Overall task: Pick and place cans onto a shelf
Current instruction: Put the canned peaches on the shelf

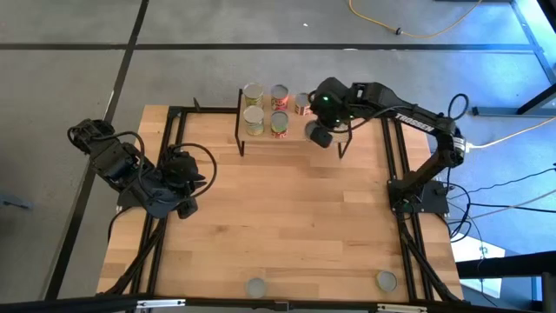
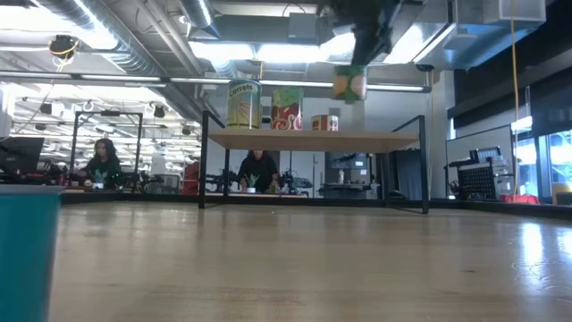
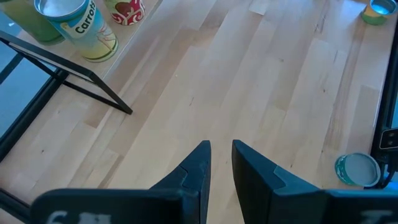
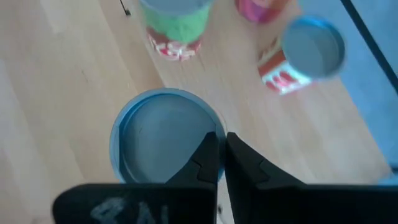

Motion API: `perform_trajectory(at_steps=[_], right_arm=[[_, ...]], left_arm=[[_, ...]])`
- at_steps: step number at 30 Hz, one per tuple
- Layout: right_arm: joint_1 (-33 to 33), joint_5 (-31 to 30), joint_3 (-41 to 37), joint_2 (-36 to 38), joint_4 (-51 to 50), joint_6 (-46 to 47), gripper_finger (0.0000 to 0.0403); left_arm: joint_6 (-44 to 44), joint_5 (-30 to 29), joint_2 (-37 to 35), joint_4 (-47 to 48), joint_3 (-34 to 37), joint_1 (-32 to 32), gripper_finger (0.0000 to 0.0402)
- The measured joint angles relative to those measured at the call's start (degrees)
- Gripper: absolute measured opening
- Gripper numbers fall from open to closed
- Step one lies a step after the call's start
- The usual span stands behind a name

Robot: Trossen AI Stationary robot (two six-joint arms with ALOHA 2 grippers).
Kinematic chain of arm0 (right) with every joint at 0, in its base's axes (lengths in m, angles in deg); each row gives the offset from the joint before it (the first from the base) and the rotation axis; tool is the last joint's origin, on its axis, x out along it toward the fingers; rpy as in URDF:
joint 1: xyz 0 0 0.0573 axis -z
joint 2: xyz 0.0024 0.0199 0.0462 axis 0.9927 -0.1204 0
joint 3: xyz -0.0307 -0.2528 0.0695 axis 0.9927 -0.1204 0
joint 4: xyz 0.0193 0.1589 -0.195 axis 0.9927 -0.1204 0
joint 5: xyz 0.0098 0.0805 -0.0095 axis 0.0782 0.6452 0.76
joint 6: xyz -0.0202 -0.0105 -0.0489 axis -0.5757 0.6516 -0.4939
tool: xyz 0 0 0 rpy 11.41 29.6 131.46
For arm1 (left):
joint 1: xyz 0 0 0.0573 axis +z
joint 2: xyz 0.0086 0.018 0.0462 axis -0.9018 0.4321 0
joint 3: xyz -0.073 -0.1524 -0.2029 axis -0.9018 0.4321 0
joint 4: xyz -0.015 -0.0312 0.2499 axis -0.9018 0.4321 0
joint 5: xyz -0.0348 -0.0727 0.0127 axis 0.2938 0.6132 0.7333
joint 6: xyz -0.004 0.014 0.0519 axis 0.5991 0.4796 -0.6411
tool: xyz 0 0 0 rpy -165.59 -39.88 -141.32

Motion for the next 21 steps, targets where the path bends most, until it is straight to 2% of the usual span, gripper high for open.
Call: perform_trajectory(at_steps=[6,10,21], right_arm=[[0.40,1.55,0.00,-4.37,5.20,-3.05,0.0013],[1.41,-0.40,-0.02,-6.65,5.34,-4.14,0.0013],[3.52,-1.71,-0.02,-8.56,7.07,-5.58,0.0012]], left_arm=[[0.03,0.02,0.00,0.00,-0.01,0.00,0.0059],[0.05,0.02,0.00,0.00,0.00,-0.01,0.0059],[0.08,0.04,0.00,0.00,-0.01,-0.02,0.0059]])
